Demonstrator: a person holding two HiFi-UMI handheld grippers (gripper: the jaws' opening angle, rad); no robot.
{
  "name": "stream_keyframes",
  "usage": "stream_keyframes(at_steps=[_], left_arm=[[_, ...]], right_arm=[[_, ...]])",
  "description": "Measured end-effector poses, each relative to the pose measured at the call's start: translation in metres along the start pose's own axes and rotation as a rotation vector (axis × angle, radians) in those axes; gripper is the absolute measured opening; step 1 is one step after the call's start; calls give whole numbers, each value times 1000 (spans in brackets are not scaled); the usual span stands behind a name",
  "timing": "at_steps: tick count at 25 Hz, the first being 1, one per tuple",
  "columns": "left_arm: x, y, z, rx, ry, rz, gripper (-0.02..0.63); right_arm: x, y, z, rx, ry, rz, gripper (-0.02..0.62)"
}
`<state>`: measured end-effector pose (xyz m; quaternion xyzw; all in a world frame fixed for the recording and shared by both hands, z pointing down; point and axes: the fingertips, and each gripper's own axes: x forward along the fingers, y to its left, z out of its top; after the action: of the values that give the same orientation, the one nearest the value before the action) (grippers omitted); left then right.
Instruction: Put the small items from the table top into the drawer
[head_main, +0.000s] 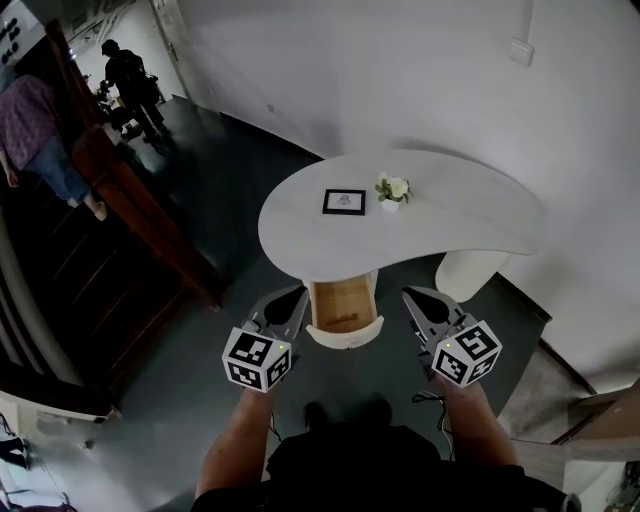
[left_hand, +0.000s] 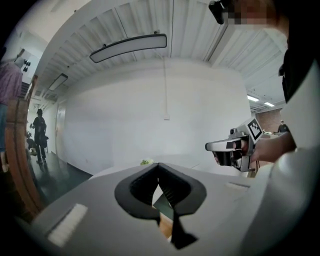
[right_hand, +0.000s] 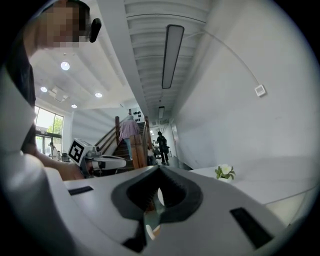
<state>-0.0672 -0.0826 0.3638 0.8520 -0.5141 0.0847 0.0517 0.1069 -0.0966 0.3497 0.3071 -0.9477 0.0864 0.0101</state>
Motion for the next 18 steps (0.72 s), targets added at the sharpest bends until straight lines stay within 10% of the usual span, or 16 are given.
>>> stream_keyframes(at_steps=[18], left_arm=[[-15,43,0,-84,-48,-9,11]], right_arm=[[44,37,13,-65,2,-9,11]])
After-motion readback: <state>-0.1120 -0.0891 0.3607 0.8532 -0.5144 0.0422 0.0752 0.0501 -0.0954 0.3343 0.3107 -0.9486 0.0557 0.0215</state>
